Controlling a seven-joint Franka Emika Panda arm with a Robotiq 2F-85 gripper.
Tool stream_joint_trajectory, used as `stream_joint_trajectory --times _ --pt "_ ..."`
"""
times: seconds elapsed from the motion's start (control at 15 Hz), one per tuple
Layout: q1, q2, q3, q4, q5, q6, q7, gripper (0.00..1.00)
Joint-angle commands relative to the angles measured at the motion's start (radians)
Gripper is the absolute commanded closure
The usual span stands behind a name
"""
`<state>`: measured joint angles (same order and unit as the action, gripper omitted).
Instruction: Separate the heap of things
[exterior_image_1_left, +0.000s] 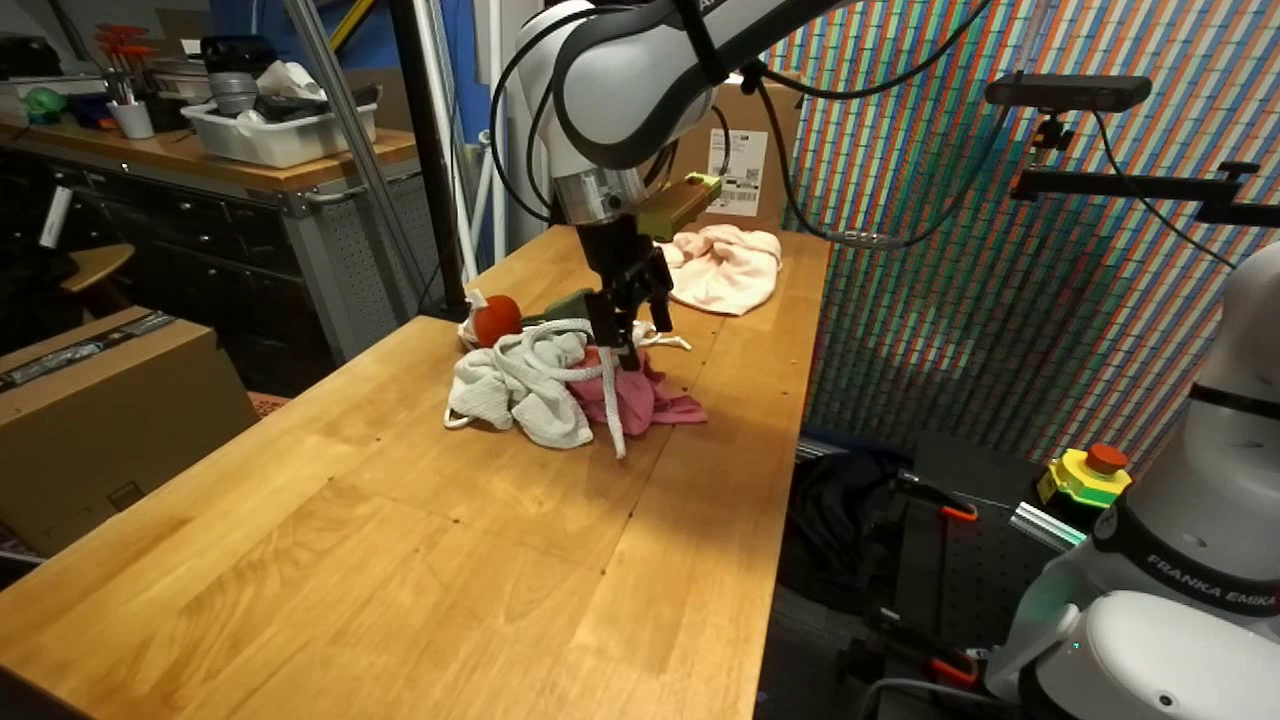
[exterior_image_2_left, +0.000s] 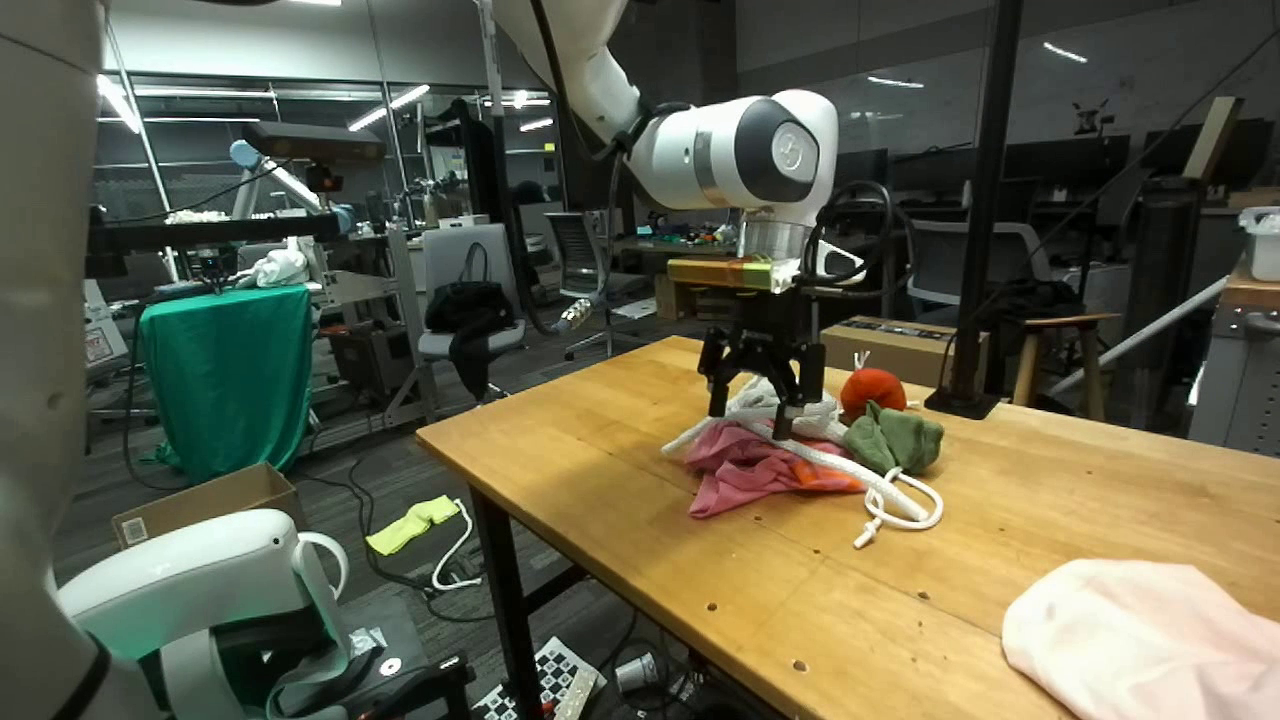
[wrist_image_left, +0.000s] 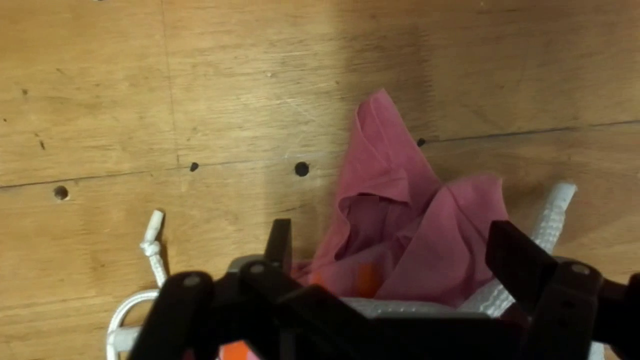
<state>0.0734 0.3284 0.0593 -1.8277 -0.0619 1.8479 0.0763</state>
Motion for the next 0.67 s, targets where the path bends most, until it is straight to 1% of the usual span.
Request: stream_joint_trajectory --times 0.0,0.13,0.33,0.6 --pt "-0.005 -0.016 0.014 -0.010 0.055 -0.020 -0.064 0.00" --pt "-0.003 -0.009 0.017 -0.008 0.067 -0.015 -0.078 0.00" --pt "0.004 0.008 0.015 0.003 0.052 0.004 -0.077 0.00" --pt "0.008 0.030 0.018 0.016 0.052 0.055 -0.085 0.00"
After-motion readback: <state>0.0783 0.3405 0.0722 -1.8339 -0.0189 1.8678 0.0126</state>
